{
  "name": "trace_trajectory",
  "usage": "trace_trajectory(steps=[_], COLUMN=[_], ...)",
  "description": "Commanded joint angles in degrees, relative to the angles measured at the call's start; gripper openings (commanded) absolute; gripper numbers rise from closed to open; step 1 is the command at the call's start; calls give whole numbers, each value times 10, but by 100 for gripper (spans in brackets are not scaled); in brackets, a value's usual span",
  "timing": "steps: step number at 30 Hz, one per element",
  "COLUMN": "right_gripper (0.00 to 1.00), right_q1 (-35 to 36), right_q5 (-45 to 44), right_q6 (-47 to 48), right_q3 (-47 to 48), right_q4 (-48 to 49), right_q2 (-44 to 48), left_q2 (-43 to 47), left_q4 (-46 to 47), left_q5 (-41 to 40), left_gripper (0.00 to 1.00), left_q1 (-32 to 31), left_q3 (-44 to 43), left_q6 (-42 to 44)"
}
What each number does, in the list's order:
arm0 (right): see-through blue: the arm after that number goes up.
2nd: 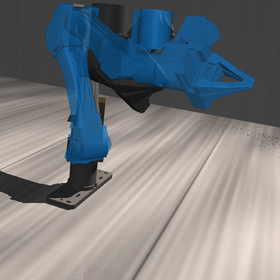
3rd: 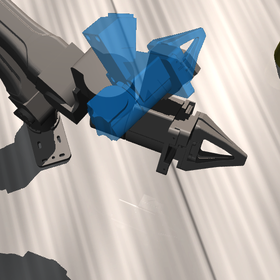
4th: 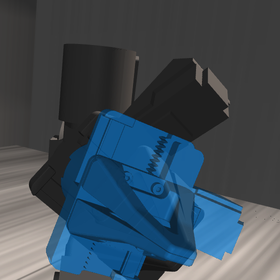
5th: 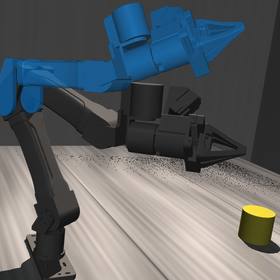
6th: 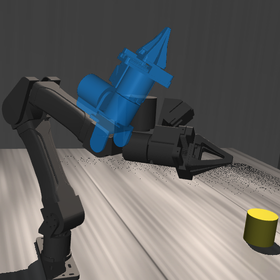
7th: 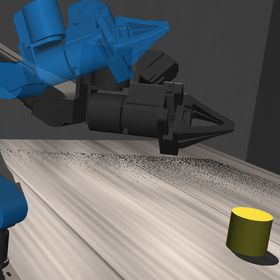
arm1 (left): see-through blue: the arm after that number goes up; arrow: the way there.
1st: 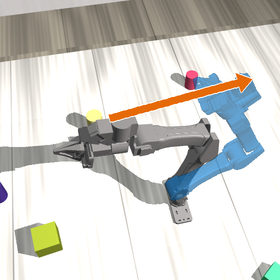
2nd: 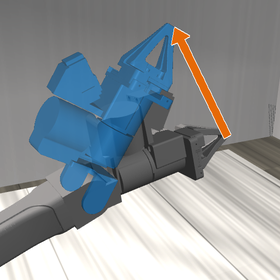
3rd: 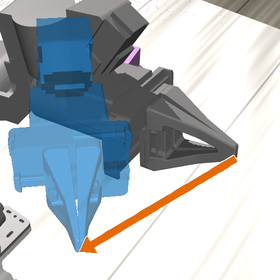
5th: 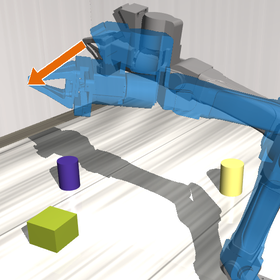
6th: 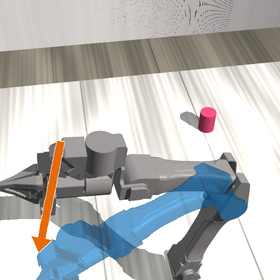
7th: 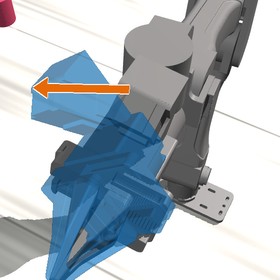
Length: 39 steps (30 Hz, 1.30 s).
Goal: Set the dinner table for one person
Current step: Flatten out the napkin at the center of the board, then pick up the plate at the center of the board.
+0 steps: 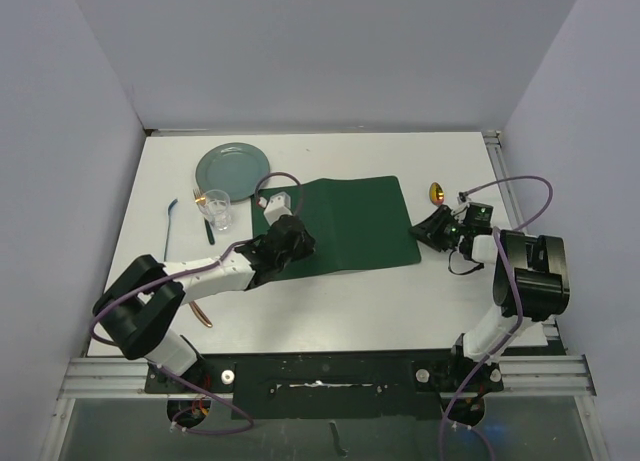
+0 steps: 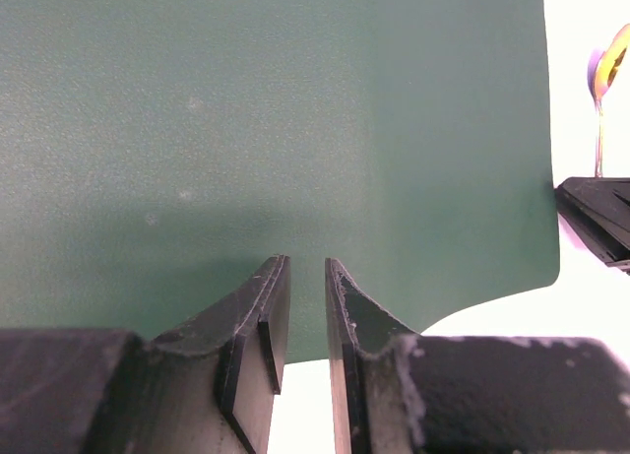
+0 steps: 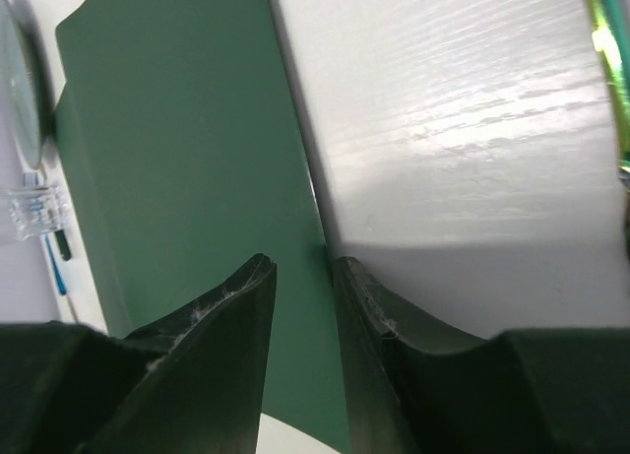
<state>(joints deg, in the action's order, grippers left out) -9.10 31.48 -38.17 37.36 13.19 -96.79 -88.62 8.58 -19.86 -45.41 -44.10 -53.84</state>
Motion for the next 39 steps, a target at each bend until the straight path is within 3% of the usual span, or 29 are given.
trace_trajectory(steps=[1,5,8,20,26,30,36,39], right_gripper=[30,8,0,0,0,11,50,56], right_q1=[3,3,2,2,3,3,3,3], right_q5=[13,24,20,-41,-52,-38,-50,-74], right_q6=[13,6,8,40,49,49,49,52], right_q3=[-32,-38,-40,-38,-24,-19,-19,-8], right_q4=[-70,-62,-72,-180,-195,-188,-198,-226], right_q2=[-69,-72,-58,44,41,24,51,90], left_q2=[32,35,31,10,11,16,17,11], left_q4=[2,2,4,24,28,23,19,8], left_q5=[-20,-19,-18,-1,1,-2,-6,-16], left_gripper=[19,19,19,19,19,19,19,20], left_q1=[6,9,10,10,10,10,11,10], left_q3=[-14,-10,-9,-11,-10,-8,-13,-23], left_q6=[-1,-3,-4,-10,-9,-7,2,15])
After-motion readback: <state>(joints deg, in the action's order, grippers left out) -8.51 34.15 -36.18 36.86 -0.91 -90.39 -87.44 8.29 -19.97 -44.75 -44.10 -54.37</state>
